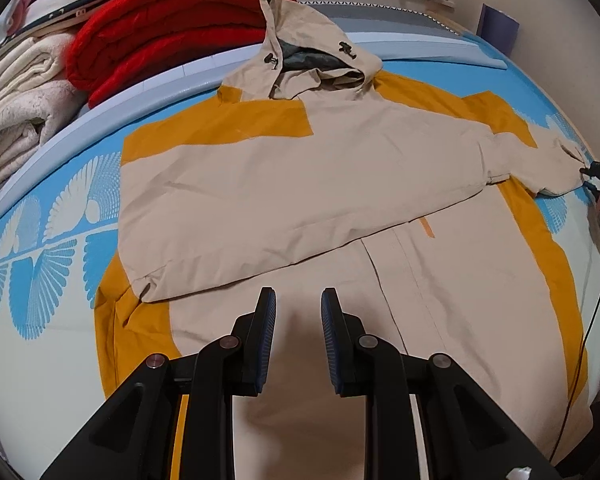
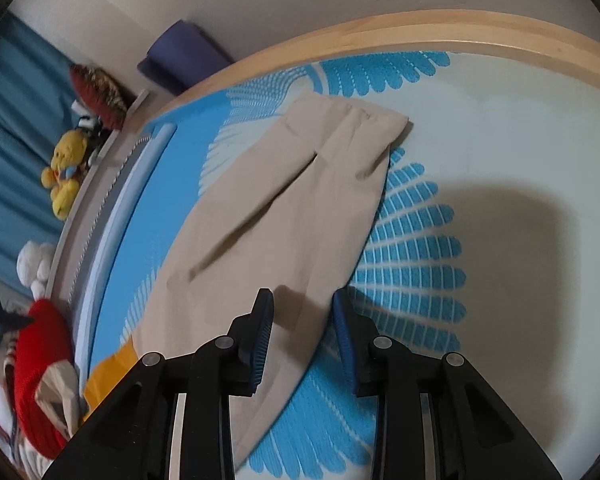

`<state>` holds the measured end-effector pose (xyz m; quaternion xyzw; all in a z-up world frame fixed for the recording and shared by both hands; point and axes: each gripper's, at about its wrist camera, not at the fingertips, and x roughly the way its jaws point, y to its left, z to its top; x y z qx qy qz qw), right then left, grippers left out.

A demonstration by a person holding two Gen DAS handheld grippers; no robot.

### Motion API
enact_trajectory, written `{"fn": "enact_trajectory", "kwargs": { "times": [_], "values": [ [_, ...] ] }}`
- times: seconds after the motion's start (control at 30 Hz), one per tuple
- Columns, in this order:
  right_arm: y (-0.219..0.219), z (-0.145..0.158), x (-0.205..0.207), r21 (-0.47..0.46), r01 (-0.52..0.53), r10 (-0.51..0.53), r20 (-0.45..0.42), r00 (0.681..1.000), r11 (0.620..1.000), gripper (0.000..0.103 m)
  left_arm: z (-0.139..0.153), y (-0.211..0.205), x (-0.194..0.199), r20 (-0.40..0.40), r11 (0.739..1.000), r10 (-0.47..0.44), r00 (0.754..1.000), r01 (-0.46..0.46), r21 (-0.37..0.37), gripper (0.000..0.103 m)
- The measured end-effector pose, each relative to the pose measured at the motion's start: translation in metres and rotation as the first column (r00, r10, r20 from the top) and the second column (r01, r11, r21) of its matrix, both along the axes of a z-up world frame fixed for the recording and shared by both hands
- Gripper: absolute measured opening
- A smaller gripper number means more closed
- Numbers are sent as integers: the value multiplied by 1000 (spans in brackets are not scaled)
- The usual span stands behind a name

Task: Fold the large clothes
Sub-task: 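Grasp the other sleeve with the right gripper and fold it across the body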

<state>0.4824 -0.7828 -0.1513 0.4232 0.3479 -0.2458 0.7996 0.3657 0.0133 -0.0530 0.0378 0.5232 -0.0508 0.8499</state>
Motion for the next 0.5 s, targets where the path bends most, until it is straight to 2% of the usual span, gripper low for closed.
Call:
{"fn": "enact_trajectory", "kwargs": {
  "times": [0.07,0.1,0.13,0.17,0.27,0.3,0.37,0.47,0.5],
  "values": [
    [-3,3,7,-11,5,-6,-22,1000,1000,32,3,-1,0,3,1000,-4,1000,4,-7,21],
    [-4,5,10,-21,13,-13,-40,999,1000,28,6,0,-1,10,1000,-4,1000,4,-10,21],
    [-5,9,13,-29,20,-22,-52,998,999,16,9,1,-1,15,1000,-3,1000,3,-13,21],
    [-4,14,16,-38,29,-31,-57,998,999,15,13,2,-1,24,1000,-2,1000,2,-16,21],
    [16,47,23,-156,16,-26,-62,998,988,9,26,9,-1,54,1000,9,998,-8,-24,21],
    [28,63,28,-224,-13,-1,-61,998,975,7,32,12,-1,64,999,18,998,-16,-31,21],
    [66,103,39,-373,-78,61,-59,996,924,5,40,20,1,74,998,41,996,-38,-46,21],
    [134,156,50,-485,-180,197,-17,980,856,4,50,36,4,86,994,89,992,-82,-78,21],
    [171,178,54,-524,-234,274,-1,962,819,4,52,41,4,87,992,105,991,-98,-84,21]
  ]
}}
